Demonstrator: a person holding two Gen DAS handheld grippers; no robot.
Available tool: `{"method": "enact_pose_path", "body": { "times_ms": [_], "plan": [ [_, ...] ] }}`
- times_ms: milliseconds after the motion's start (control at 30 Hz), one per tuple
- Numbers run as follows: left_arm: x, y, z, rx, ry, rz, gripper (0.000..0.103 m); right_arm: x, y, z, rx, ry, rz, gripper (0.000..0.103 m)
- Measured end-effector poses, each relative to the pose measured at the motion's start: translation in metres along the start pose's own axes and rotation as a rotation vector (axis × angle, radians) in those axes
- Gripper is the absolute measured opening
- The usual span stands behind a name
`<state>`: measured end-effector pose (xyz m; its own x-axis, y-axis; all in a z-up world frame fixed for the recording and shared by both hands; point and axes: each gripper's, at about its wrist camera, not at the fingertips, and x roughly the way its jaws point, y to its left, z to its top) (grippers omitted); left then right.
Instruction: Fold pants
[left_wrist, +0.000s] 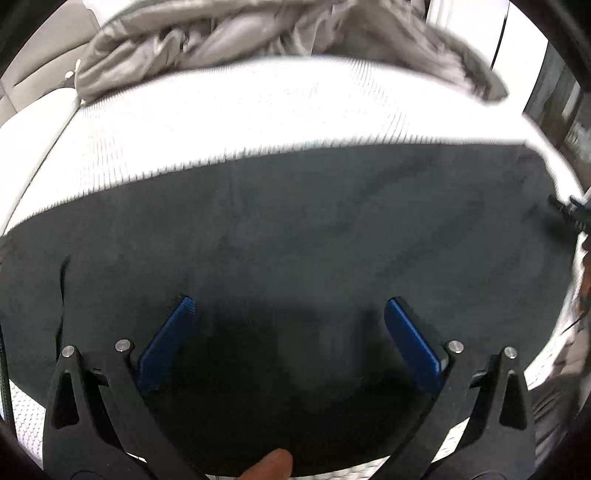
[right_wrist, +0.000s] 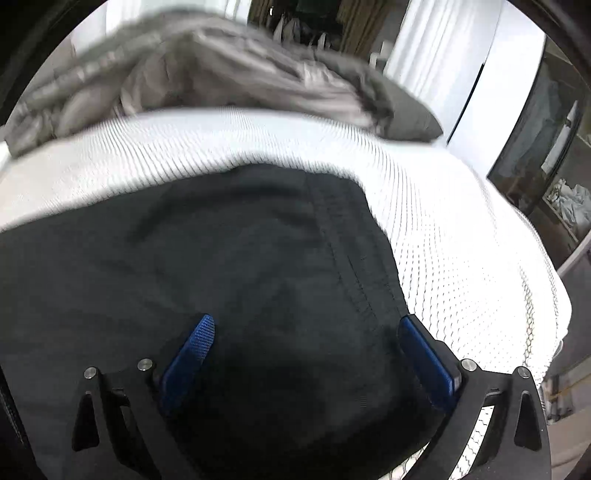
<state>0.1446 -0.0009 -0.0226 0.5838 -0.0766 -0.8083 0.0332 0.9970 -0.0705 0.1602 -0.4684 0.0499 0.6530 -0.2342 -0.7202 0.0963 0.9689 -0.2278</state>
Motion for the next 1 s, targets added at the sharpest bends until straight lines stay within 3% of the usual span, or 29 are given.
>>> {"method": "enact_pose_path", "body": {
  "times_ms": [100,167,333,467,533,667,700,767,900,1000],
  "plan": [
    [-0.003,-0.002,0.028,-0.007,-0.057,-0.007,0.102,-0.019,0.007,0.004,-0.014,-0.029,0.11,0.101],
    [0.009,-0.001,0.043,-0.006,-0.058,-0.001,0.102,-0.016,0.033,0.016,-0.071,0.01,0.155,0.101],
    [0.059,0.005,0.052,0.03,0.021,0.14,0.102,0.014,0.124,0.025,-0.299,0.047,0.26,0.101],
    [0.075,0.014,0.051,0.021,0.052,0.099,0.103,0.029,0.165,0.006,-0.401,0.104,0.284,0.101],
    [0.076,0.016,0.052,0.024,0.05,0.09,0.103,0.029,0.152,0.008,-0.378,0.115,0.298,0.1],
    [0.075,0.012,0.049,0.028,0.041,0.094,0.103,0.047,0.088,0.015,-0.322,0.07,0.003,0.102],
    [0.075,0.012,0.049,0.027,0.042,0.093,0.103,0.055,0.063,0.018,-0.261,0.08,-0.085,0.102],
    [0.077,0.011,0.05,0.027,0.043,0.092,0.103,0.065,0.011,0.019,-0.093,0.1,-0.159,0.102],
    [0.072,0.01,0.048,0.023,0.043,0.105,0.103,0.07,-0.046,0.01,0.216,0.167,0.108,0.096],
    [0.059,0.008,0.05,0.0,0.033,0.114,0.102,0.043,-0.058,0.017,0.245,0.095,0.122,0.095]
  ]
}}
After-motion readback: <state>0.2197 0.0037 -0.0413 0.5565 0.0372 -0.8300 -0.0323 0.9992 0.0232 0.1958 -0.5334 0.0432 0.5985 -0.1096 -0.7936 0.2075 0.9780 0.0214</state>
